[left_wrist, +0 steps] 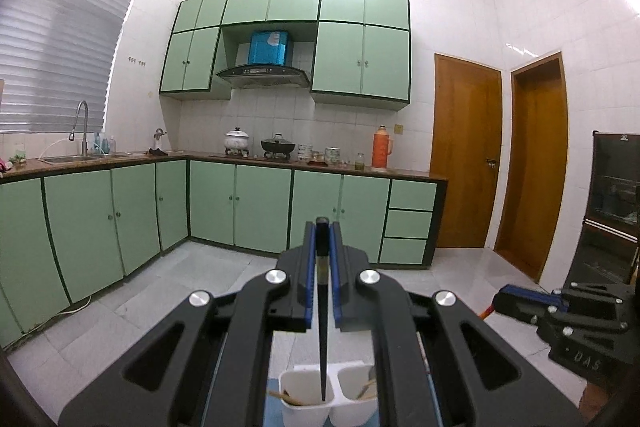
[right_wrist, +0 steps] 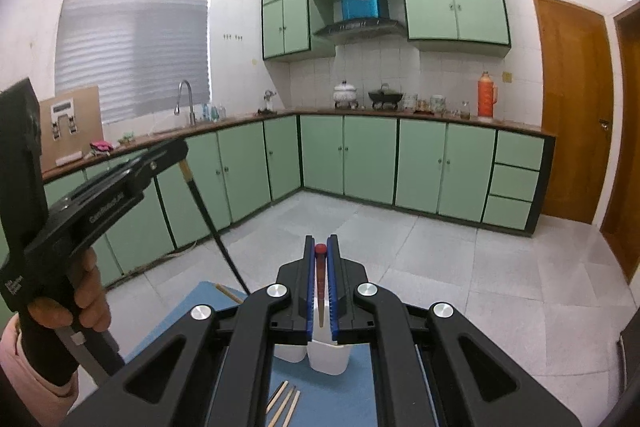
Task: Organize utensils
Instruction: 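Lower both chopsticks into the white holder and open both tools, then move both tools back down over the remaining chopsticks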
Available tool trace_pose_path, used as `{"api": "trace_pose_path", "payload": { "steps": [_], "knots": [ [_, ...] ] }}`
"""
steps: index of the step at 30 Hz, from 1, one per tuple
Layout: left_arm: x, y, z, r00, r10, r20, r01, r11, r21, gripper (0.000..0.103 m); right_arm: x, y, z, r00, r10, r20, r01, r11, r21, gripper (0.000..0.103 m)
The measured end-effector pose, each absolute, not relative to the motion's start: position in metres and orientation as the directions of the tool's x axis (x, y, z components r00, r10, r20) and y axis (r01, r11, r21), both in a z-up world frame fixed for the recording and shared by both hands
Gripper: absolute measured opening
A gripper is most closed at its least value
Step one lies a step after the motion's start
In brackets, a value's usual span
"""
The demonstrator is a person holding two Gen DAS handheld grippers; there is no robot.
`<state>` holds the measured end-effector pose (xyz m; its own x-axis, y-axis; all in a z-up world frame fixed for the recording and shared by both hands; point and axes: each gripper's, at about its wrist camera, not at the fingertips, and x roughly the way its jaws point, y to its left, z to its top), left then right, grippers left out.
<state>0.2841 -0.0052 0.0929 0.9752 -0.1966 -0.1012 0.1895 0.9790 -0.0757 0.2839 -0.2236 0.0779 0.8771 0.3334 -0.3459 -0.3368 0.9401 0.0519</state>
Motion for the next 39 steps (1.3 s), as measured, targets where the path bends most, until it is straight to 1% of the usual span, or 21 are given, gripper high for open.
{"api": "trace_pose_path", "payload": {
  "steps": [4, 9, 15, 18, 20, 21, 22, 25, 26, 27, 28, 29, 30, 31, 33, 34, 36, 39],
  "knots": [
    [0.309, -0.011, 0.074, 0.971, -0.199, -0.134, 0.190, 0.979, -0.075, 0.006, 0.309, -0.212, 0.061, 0.860, 0.313, -0.404, -0.327, 0.944, 0.035, 0.006],
    [0.334, -0.013, 0.041, 0.952, -0.209, -0.223, 0.196, 0.977, -0.079, 0.006, 0.332, -0.203, 0.036, 0.830, 0.307, -0.466, -0.328, 0.944, 0.037, 0.006],
    [0.350, -0.007, 0.008, 0.918, -0.218, -0.330, 0.202, 0.976, -0.081, 0.006, 0.342, -0.199, 0.012, 0.800, 0.316, -0.511, -0.337, 0.940, 0.053, 0.006],
    [0.353, 0.002, -0.002, 0.904, -0.227, -0.363, 0.202, 0.974, -0.105, 0.007, 0.346, -0.198, 0.004, 0.783, 0.324, -0.532, -0.346, 0.936, 0.061, 0.006],
    [0.352, 0.008, -0.005, 0.898, -0.233, -0.374, 0.206, 0.972, -0.113, 0.014, 0.346, -0.199, 0.001, 0.775, 0.332, -0.538, -0.348, 0.935, 0.075, 0.007],
    [0.350, 0.010, -0.005, 0.896, -0.236, -0.375, 0.207, 0.971, -0.118, 0.024, 0.345, -0.199, 0.000, 0.775, 0.333, -0.537, -0.346, 0.935, 0.080, 0.009],
    [0.345, 0.014, -0.003, 0.898, -0.239, -0.368, 0.207, 0.970, -0.125, 0.031, 0.344, -0.201, -0.001, 0.778, 0.331, -0.535, -0.341, 0.936, 0.084, 0.011],
    [0.332, 0.020, 0.001, 0.907, -0.242, -0.346, 0.208, 0.969, -0.134, 0.041, 0.335, -0.210, 0.004, 0.805, 0.313, -0.504, -0.311, 0.946, 0.090, 0.027],
    [0.326, 0.024, 0.004, 0.912, -0.237, -0.336, 0.203, 0.970, -0.134, 0.043, 0.331, -0.212, 0.007, 0.817, 0.301, -0.491, -0.298, 0.951, 0.087, 0.038],
    [0.321, 0.025, 0.005, 0.915, -0.231, -0.330, 0.198, 0.971, -0.132, 0.049, 0.323, -0.217, 0.009, 0.837, 0.277, -0.471, -0.276, 0.958, 0.074, 0.042],
    [0.310, 0.030, 0.008, 0.921, -0.227, -0.316, 0.194, 0.972, -0.133, 0.054, 0.318, -0.219, 0.010, 0.848, 0.264, -0.459, -0.265, 0.962, 0.065, 0.043],
    [0.302, 0.031, 0.010, 0.926, -0.221, -0.306, 0.189, 0.973, -0.131, 0.057, 0.310, -0.222, 0.011, 0.858, 0.254, -0.447, -0.256, 0.965, 0.056, 0.046],
    [0.297, 0.033, 0.011, 0.930, -0.215, -0.299, 0.183, 0.975, -0.129, 0.067, 0.302, -0.226, 0.012, 0.867, 0.244, -0.434, -0.246, 0.968, 0.052, 0.051],
    [0.286, 0.036, 0.012, 0.938, -0.198, -0.285, 0.169, 0.978, -0.123, 0.074, 0.295, -0.228, 0.012, 0.875, 0.236, -0.423, -0.237, 0.970, 0.050, 0.054],
    [0.266, 0.039, 0.011, 0.946, -0.183, -0.268, 0.156, 0.981, -0.119, 0.081, 0.274, -0.234, 0.009, 0.896, 0.212, -0.390, -0.211, 0.976, 0.047, 0.071],
    [0.257, 0.042, 0.009, 0.946, -0.181, -0.267, 0.154, 0.981, -0.119, 0.085, 0.264, -0.239, 0.006, 0.903, 0.204, -0.378, -0.201, 0.978, 0.047, 0.073],
    [0.240, 0.043, 0.003, 0.946, -0.176, -0.272, 0.150, 0.982, -0.115, 0.088, 0.249, -0.241, 0.001, 0.910, 0.192, -0.368, -0.187, 0.981, 0.047, 0.079],
    [0.217, 0.043, -0.010, 0.940, -0.164, -0.299, 0.145, 0.986, -0.083, 0.090, 0.222, -0.243, -0.017, 0.906, 0.194, -0.377, -0.184, 0.981, 0.062, 0.084]
  ]
}}
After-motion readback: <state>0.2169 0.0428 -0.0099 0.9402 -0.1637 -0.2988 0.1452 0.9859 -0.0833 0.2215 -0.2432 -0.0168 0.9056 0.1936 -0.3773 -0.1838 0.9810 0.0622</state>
